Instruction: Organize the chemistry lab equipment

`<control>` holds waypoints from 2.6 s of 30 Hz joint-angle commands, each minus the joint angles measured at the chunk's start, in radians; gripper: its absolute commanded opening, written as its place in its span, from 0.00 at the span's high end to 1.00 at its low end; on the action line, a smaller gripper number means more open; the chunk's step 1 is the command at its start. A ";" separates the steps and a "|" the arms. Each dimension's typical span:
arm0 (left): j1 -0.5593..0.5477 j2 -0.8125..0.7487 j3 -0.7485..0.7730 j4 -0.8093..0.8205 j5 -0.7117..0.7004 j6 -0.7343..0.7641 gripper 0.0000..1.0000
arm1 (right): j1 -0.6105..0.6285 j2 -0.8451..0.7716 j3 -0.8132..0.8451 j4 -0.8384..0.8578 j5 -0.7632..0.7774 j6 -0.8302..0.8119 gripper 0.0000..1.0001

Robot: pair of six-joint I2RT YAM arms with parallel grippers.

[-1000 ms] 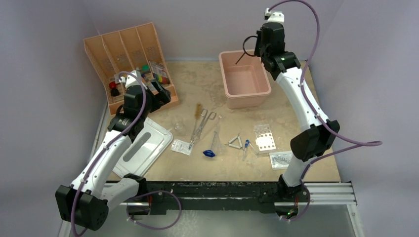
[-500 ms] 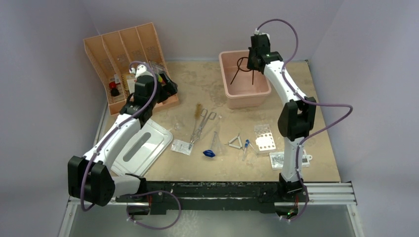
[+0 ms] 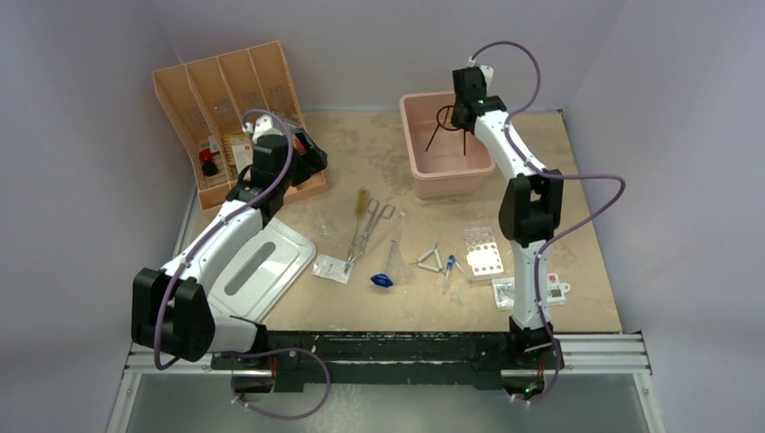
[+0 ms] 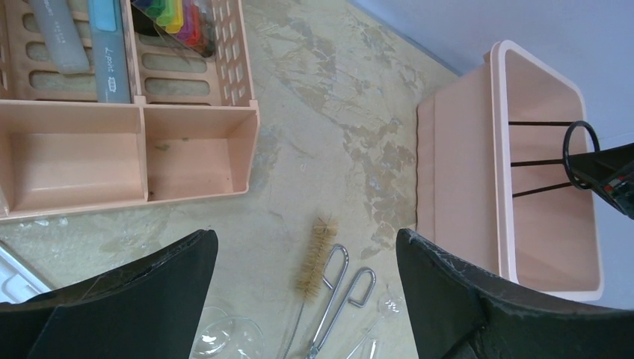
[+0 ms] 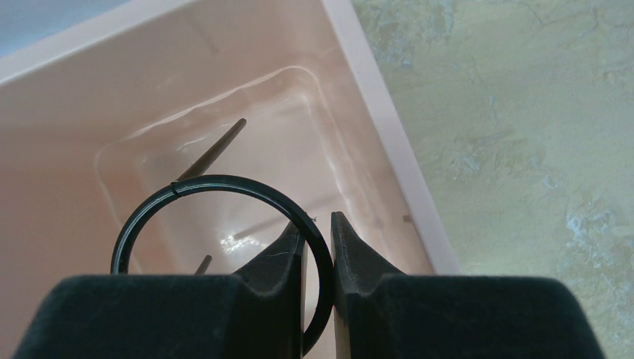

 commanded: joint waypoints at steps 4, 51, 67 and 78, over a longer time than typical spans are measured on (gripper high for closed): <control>-0.002 -0.002 0.056 0.040 -0.005 -0.007 0.11 | -0.006 0.040 0.080 0.037 0.127 0.120 1.00; -0.003 -0.025 0.183 -0.126 0.103 0.060 0.16 | 0.018 -0.505 -0.324 0.166 -0.244 0.035 0.44; -0.108 0.025 0.141 -0.027 0.331 0.096 0.17 | 0.158 -0.870 -0.763 0.011 -0.526 -0.109 0.42; -0.153 -0.014 0.060 -0.029 0.296 0.074 0.21 | 0.200 -0.975 -0.941 -0.051 -0.364 0.007 0.37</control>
